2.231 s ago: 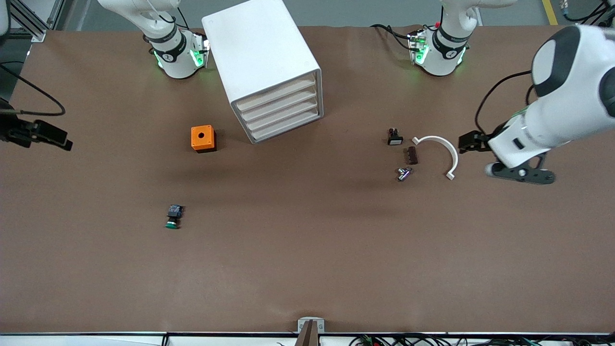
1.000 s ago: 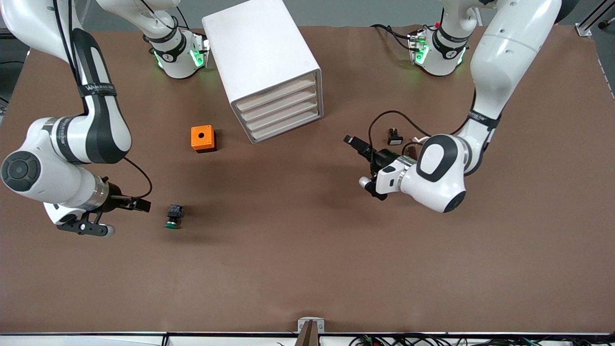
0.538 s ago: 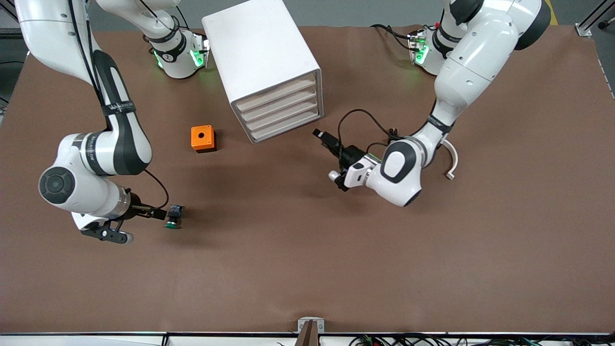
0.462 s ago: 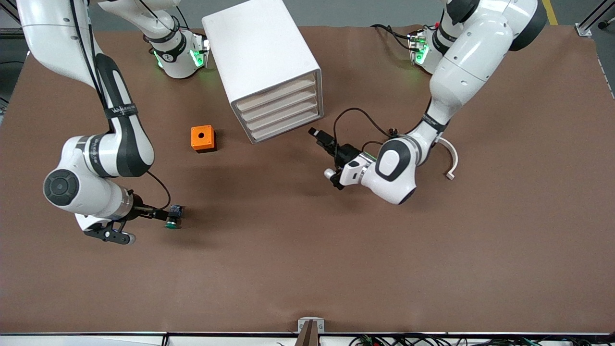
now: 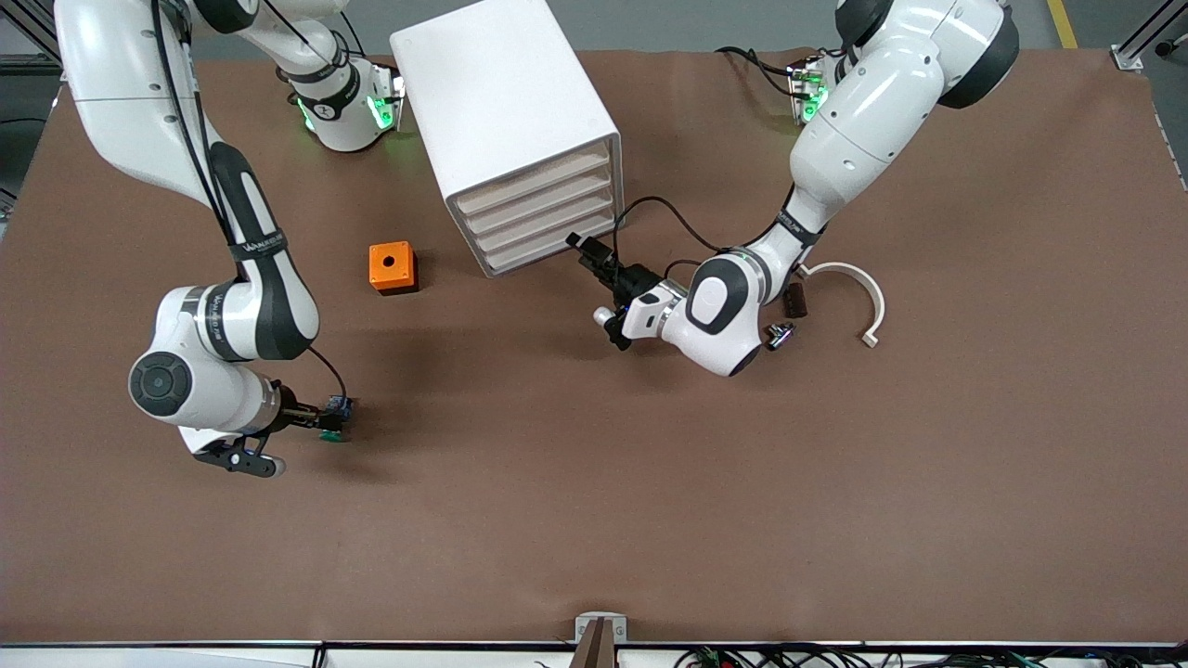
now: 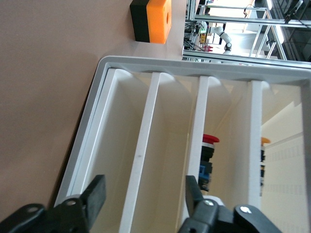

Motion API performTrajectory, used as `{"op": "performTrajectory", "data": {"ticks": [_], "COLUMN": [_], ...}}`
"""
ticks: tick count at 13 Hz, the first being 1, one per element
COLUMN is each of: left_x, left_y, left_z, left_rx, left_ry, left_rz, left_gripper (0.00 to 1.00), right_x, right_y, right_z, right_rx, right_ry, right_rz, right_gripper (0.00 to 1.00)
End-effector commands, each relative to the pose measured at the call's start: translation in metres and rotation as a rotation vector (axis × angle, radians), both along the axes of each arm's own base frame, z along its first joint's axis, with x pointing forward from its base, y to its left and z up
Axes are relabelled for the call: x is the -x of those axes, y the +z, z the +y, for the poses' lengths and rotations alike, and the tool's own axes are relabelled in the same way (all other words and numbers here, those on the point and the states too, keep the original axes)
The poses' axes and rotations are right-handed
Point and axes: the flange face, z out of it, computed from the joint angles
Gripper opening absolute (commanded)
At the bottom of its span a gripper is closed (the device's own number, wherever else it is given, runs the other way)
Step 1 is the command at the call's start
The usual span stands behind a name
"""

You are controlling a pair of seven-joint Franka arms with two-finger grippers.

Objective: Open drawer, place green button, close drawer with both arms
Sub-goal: 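Grasp the green button with the right gripper while the left gripper grips the drawer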

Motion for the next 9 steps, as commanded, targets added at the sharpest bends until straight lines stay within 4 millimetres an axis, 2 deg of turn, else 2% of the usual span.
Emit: {"op": "performTrajectory", "data": {"ticks": [1,6,9], "left_x": [0.006,0.029,0.051], "left_y": [-0.002,-0.03,-0.037], "left_z": [-0.011,-0.017,-0.038], "left_rx": [0.038,0.13,0.165], "left_ry": [-0.006,-0.01,0.006], "left_rz": [-0.035,-0.065,-0.033], "left_gripper": [0.72,0.69,0.68], "right_x": [0.0,0.002,0.004], "right_y": [-0.009,-0.024,-0.038], "right_z": [0.006,0.006,0.01], "right_rx": [-0.006,-0.005,-0.008], "right_ry": [-0.01,-0.015,-0.035], "right_rz": [0.009,0.027,0.033], "right_gripper": [1.0,1.0,1.0]}}
